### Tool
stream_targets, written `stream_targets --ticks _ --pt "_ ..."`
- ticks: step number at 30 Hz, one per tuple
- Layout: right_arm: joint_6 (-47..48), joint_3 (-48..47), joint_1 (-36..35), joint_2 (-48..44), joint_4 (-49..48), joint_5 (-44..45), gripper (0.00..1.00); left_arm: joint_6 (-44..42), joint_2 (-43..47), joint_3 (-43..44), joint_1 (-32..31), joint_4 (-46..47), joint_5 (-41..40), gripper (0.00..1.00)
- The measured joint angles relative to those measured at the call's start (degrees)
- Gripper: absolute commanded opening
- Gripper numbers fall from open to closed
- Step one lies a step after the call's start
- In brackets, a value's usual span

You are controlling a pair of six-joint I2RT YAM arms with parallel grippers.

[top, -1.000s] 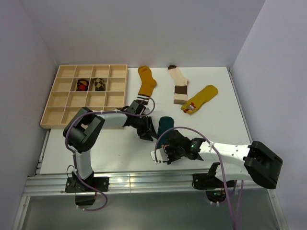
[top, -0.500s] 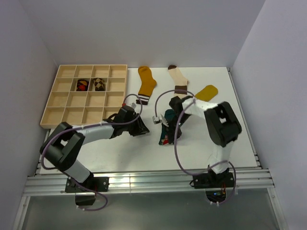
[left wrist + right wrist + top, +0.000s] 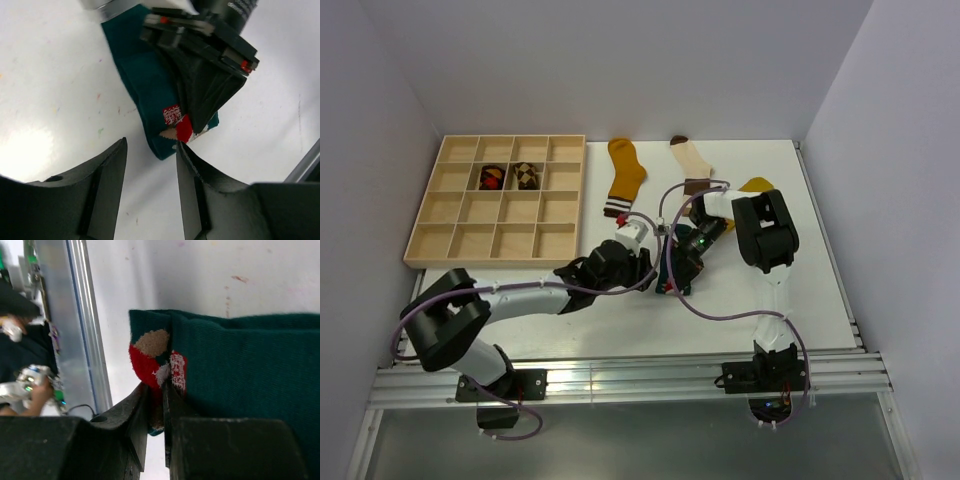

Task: Roll the socks
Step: Roll the sock at the center of the board.

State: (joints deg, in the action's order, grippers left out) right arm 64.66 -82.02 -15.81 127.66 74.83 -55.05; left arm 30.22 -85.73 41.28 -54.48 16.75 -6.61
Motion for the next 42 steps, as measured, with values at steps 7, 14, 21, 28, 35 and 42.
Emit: stream_targets --ticks 7,14,21,28,35,42 --pt "-10.05 0.07 0.55 0.2 -2.47 0.96 0.17 -9.99 -8.96 7.02 -0.07 2.14 7.58 0.52" --pt "-14.84 0.94 1.81 0.46 -3.78 0.85 0.16 -12.81 -17.38 12.68 -0.09 3.1 15.06 0.5" --pt "-18.53 2.64 2.43 0.39 -5.55 0.5 0.15 -10.4 -23.08 13.62 2.03 4.87 20.79 0.49" --pt "-21.57 3.72 3.21 -0.37 -7.1 0.55 0.15 -6.8 -23.93 11.85 4.66 9.14 25.44 0.48" --pt "-26.08 3.8 3.21 -1.09 -8.22 1.99 0.15 -6.54 -23.93 10.73 5.79 10.05 29.33 0.48" --pt "-29.09 4.42 3.23 -2.05 -9.66 3.15 0.14 -6.12 -23.96 10.27 6.51 10.25 32.72 0.42"
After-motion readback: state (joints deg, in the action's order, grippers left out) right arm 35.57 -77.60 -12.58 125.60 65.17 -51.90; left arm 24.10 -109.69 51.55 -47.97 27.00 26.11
